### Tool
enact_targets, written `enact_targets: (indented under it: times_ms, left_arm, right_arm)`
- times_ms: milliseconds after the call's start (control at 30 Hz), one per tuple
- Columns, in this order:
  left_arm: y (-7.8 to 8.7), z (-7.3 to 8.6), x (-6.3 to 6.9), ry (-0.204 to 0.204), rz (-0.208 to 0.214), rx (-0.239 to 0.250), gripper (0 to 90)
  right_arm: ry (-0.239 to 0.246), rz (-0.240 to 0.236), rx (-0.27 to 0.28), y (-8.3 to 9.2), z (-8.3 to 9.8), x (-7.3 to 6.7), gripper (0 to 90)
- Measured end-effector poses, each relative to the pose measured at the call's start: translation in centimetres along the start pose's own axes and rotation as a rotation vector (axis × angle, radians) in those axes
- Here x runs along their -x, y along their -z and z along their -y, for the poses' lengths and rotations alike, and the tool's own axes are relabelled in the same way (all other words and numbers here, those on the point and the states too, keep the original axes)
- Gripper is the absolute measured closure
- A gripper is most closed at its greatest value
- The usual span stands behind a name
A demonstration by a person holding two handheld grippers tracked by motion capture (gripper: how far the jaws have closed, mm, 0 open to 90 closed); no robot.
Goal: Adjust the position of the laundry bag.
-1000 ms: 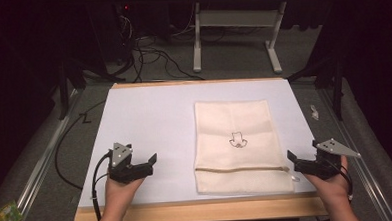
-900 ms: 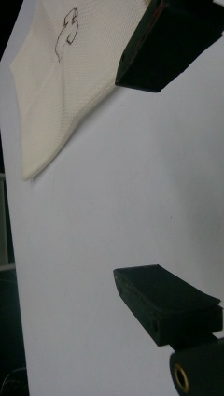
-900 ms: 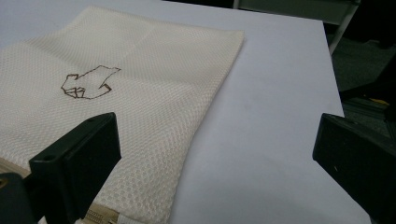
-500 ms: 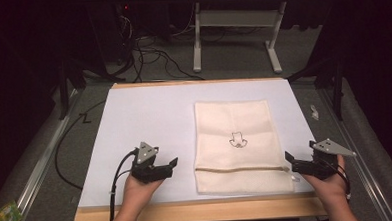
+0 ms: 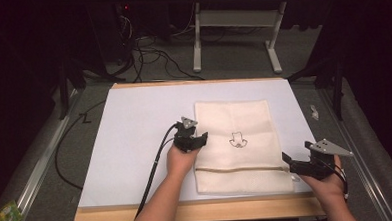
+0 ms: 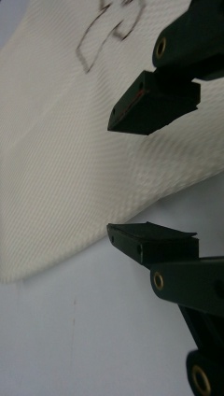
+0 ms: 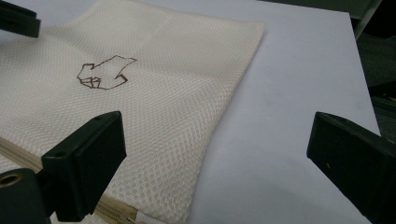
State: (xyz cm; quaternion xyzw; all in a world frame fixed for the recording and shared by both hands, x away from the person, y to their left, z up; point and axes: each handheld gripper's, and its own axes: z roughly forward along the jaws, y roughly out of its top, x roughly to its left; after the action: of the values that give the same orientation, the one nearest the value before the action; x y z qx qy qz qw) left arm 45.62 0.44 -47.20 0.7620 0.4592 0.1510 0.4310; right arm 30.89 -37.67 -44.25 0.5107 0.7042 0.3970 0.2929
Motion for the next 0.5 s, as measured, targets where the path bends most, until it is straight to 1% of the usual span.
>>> enact_targets:
  times_ms: [33,67,100,133,167,200,233,267,333,367,400,433,467,500]
  left_arm:
    - [0.0,0.0,0.0,0.0,0.0,0.0,45.2]
    - [-0.9,-0.1,-0.5,0.052,0.0,-0.008,47.5]
    - [-0.9,-0.1,-0.5,0.052,0.0,-0.008,48.3]
    - [-1.5,-0.1,-0.5,0.046,-0.011,-0.057,50.8]
    - [-1.5,-0.1,-0.5,0.046,-0.011,-0.057,53.5]
    - [-1.6,-0.2,-0.3,0.022,-0.003,-0.067,56.5]
    - [-1.6,-0.2,-0.3,0.022,-0.003,-0.067,61.3]
    - [-1.5,-0.2,-0.1,0.0,-0.004,-0.081,61.3]
    - [-1.4,-0.1,0.3,-0.03,0.003,-0.1,74.7]
    - [-1.4,0.1,0.5,-0.059,0.009,-0.095,83.8]
    - [-1.2,0.3,0.8,-0.111,0.006,-0.094,86.5]
    - [-0.9,0.4,0.7,-0.13,0.009,-0.099,87.4]
    - [-0.6,0.4,0.5,-0.122,0.002,-0.091,87.5]
    - [-0.6,0.4,0.5,-0.122,0.002,-0.091,87.6]
  right_arm:
    - [0.0,0.0,0.0,0.0,0.0,0.0,4.9]
    - [-0.004,-0.001,-0.001,0.0,0.0,0.1,5.4]
    - [-0.003,-0.005,0.004,-0.1,0.0,0.2,5.6]
    - [-0.001,-0.006,0.003,-0.1,0.0,0.2,5.9]
    - [-0.001,-0.006,0.003,-0.1,0.0,0.2,5.9]
    - [-0.005,-0.016,0.001,0.0,0.1,0.3,8.1]
    - [-0.01,-0.022,0.001,0.0,0.1,0.3,9.3]
    - [-0.01,-0.022,0.001,0.0,0.1,0.3,9.3]
    - [-0.019,-0.026,0.009,0.1,0.1,0.4,10.7]
    - [-0.019,-0.03,0.011,0.1,0.0,0.3,11.1]
    - [-0.016,-0.033,0.014,0.1,0.0,0.3,11.4]
    - [-0.028,-0.049,0.018,0.2,0.0,0.2,13.6]
    - [-0.032,-0.057,0.021,0.2,-0.1,0.1,14.3]
    - [-0.032,-0.057,0.021,0.2,-0.1,0.1,14.3]
